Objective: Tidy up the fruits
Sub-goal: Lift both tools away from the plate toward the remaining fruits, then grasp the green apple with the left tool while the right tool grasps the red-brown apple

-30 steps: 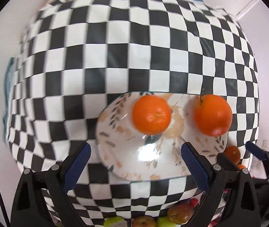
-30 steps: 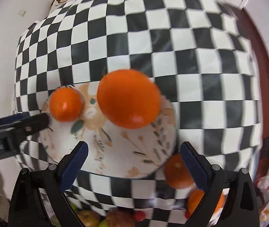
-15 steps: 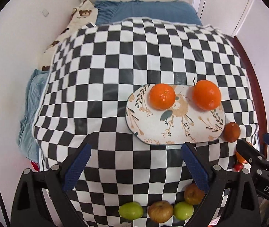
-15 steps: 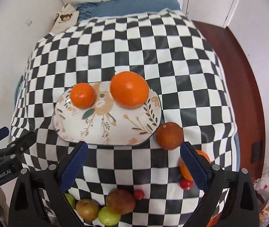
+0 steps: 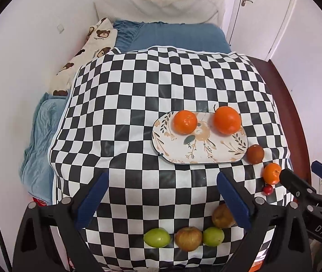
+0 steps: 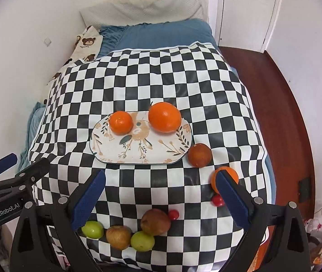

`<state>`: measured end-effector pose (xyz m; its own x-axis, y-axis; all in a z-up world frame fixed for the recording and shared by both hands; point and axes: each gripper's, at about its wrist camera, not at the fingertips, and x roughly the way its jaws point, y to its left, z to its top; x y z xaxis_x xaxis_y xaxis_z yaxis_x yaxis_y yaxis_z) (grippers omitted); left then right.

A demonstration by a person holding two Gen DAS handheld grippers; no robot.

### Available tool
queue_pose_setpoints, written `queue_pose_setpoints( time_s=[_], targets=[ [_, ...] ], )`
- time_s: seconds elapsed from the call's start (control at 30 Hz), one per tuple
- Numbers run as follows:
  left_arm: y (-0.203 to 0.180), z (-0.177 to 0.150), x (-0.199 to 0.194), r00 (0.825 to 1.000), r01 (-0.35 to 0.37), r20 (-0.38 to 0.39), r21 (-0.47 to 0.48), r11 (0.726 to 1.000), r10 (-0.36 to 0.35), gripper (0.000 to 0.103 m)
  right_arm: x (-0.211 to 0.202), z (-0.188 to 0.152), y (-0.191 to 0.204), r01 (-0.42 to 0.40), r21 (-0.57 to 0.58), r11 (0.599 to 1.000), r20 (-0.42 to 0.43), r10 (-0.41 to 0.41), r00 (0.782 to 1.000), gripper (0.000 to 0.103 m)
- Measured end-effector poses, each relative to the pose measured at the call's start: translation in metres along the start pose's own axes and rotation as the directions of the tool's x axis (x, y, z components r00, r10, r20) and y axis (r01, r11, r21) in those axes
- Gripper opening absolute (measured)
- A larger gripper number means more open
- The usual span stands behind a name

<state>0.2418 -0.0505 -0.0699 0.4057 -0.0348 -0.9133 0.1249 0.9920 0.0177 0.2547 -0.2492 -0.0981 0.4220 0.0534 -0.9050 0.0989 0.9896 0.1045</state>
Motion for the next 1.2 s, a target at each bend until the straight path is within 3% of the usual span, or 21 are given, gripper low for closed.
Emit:
queue_pose_setpoints(
  time_s=[0.3,0.5,0.6,0.73,0.9,1.03,1.2],
  targets=[
    [0.008,-0.015,-0.019,0.999,0.018,0.037,-0.032,0.999,-0.017,0.098,-0.023,-0.018,0.005,-0.039,0.023,0.999,0.036,0.038,0.999,0.1],
    [0.02,-0.023,-0.01,0.999,-0.012,0.048,-0.069,0.998,0.015,0.103,-0.017,-0.027,0.004,-0.079,0.05,0.996,0.043,0.077,0.996,0.1],
    [0.025,-0.034,0.006,0.999,-0.038,0.006,-0.071,0.997,0.039,0.103,0.002,-0.037,0.002,-0.094,0.061,0.994,-0.003,0.094,0.996,0.1],
    [0.032,-0.055,0.042,0.994,-0.045,-0.106,-0.074,0.996,0.037,0.103,0.046,-0.058,-0.004,-0.128,0.104,0.986,-0.129,0.141,0.982,0.1],
    [0.046,-0.09,0.092,0.963,-0.085,-0.264,-0.102,0.991,0.056,0.103,0.106,-0.088,-0.014,-0.144,0.171,0.975,-0.29,0.19,0.938,0.1],
    [0.043,-0.112,0.127,0.926,-0.065,-0.375,-0.076,0.995,0.032,0.103,0.135,-0.104,-0.02,-0.134,0.199,0.971,-0.353,0.199,0.914,0.1],
    [0.037,-0.131,0.162,0.888,-0.027,-0.461,-0.079,0.997,-0.012,0.102,0.162,-0.112,-0.024,-0.126,0.213,0.969,-0.396,0.204,0.895,0.1]
  ],
)
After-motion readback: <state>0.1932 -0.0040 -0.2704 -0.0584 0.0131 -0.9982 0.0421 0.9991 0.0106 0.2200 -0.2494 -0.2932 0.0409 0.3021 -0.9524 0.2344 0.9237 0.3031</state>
